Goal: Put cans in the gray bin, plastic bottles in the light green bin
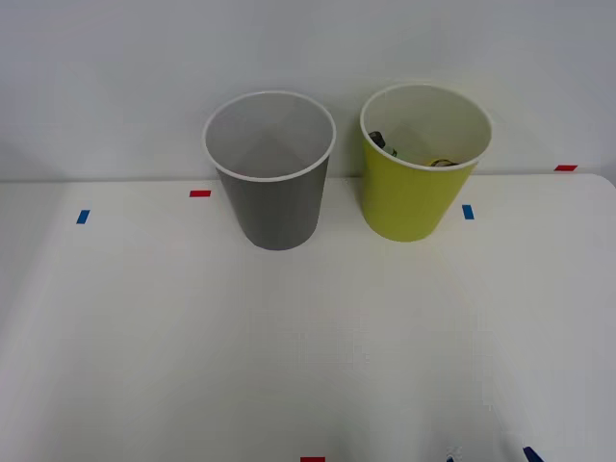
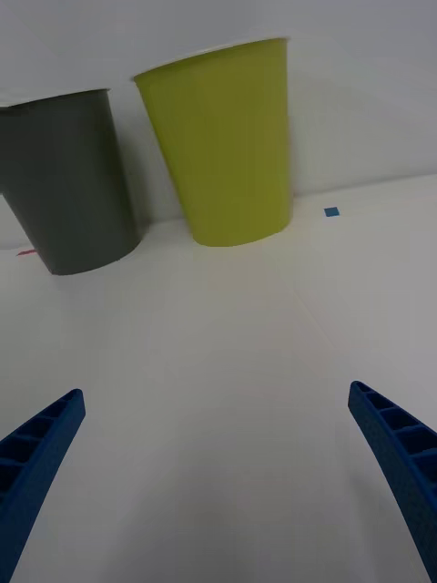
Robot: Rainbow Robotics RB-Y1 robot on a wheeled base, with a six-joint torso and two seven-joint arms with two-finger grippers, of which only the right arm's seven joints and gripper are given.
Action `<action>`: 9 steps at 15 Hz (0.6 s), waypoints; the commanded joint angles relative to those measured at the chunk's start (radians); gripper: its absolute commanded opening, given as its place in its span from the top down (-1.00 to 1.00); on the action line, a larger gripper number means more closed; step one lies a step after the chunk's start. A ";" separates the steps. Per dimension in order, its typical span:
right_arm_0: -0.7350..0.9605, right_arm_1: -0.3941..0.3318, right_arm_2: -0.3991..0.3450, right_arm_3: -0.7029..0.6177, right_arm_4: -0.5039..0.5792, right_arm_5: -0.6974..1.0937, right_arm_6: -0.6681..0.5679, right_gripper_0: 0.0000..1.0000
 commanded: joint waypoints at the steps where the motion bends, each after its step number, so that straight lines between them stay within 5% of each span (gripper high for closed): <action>1: -0.002 0.008 0.002 0.030 -0.004 -0.043 0.017 -1.00; 5: -0.002 0.011 0.006 0.046 -0.044 -0.069 0.178 -1.00; 9: -0.002 0.009 0.012 0.125 -0.111 -0.136 0.206 -1.00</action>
